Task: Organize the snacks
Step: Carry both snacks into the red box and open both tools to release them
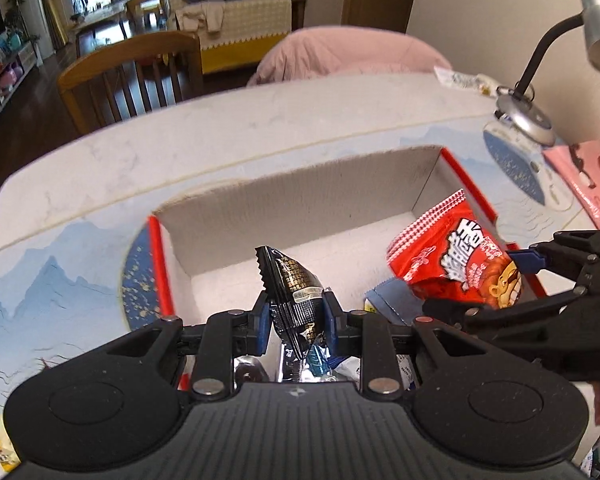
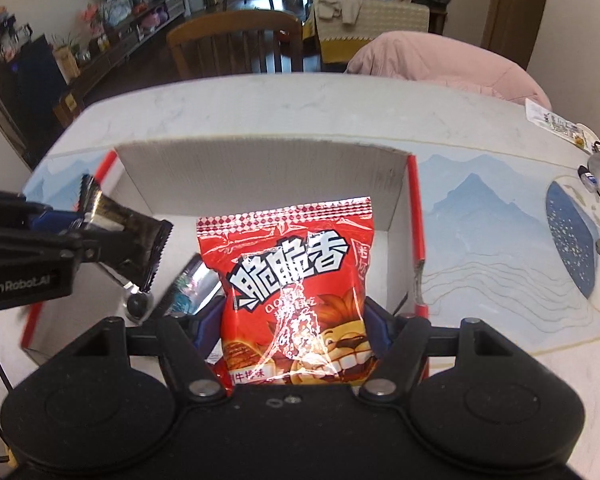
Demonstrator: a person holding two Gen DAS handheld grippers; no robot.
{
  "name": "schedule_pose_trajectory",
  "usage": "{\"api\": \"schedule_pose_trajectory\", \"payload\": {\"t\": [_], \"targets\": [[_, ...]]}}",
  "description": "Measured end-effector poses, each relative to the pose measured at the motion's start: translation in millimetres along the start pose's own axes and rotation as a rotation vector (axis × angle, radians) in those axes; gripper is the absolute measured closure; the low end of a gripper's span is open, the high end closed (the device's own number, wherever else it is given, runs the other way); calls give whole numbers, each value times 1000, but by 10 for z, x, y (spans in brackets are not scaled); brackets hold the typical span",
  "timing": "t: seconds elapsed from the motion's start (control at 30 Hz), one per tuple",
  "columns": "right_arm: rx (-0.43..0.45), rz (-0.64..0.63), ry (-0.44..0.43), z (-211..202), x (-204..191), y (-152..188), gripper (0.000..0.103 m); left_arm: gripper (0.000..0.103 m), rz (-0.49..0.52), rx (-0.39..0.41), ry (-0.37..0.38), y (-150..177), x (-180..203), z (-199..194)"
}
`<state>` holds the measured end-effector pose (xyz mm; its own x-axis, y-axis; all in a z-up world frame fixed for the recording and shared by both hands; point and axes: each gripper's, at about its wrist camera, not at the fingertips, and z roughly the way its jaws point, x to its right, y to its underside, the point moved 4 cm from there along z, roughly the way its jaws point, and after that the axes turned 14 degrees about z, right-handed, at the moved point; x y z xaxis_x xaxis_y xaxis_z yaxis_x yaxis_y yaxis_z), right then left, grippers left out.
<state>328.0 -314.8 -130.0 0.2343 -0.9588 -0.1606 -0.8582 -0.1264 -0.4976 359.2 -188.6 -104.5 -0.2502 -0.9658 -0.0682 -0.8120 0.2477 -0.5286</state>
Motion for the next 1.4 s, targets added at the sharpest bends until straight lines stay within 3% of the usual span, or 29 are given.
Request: {"api": "schedule_pose_trajectory", "payload": {"t": [0.23, 0.6, 0.77, 1.07, 1.4], "targets": [[-72, -43, 18, 219, -12, 64, 34, 77, 14, -82, 18, -20, 91, 281], [-71, -115, 82, 278, -97, 136, 31, 77, 23, -146, 13, 48, 137, 433], [-61, -123, 104, 290, -143, 145, 21, 76, 33, -145, -1, 70, 141, 419], [-32, -99, 82, 91, -136, 137, 20, 73, -1, -108, 35, 135, 66, 255], [39, -38, -3, -405, -194, 149, 18, 72, -16, -21, 72, 250, -28, -152]]}}
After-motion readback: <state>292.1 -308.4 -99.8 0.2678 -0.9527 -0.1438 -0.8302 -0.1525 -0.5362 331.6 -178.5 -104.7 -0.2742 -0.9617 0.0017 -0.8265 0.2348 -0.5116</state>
